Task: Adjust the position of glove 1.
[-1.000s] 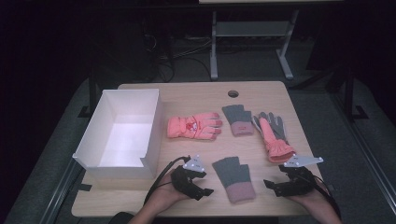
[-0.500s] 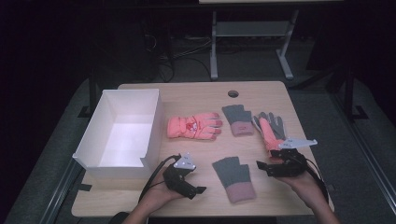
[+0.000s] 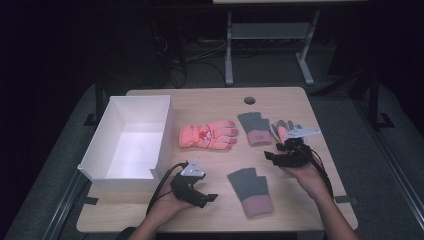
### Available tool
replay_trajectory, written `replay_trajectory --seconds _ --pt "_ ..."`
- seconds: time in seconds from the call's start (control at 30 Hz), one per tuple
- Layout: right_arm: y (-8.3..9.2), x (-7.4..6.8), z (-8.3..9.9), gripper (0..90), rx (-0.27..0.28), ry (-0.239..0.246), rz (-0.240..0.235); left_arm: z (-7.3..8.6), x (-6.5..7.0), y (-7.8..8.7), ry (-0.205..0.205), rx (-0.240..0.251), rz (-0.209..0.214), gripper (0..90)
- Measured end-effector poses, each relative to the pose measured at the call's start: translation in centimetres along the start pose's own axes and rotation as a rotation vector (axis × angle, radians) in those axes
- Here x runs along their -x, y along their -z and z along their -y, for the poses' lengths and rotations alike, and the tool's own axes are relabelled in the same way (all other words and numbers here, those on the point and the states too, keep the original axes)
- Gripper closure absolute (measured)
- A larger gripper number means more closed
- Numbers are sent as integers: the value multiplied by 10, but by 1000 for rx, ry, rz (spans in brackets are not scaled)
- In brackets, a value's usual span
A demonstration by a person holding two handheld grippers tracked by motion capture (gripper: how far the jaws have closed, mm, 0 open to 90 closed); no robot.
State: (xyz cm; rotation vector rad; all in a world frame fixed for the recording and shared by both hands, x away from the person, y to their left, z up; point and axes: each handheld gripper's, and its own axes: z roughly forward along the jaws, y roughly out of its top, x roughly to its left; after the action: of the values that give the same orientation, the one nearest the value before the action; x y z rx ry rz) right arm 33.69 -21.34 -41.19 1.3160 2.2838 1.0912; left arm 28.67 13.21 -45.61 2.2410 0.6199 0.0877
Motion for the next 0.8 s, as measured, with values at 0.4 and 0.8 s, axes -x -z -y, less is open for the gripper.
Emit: replay_trajectory --seconds 0.4,0.8 --pt "-45 16 -42 520 -1 -55 65 0 0 -1 2 -2 11 140" --pt "-91 36 -73 644 -43 -147 129 1 0 -3 -3 -41 10 140"
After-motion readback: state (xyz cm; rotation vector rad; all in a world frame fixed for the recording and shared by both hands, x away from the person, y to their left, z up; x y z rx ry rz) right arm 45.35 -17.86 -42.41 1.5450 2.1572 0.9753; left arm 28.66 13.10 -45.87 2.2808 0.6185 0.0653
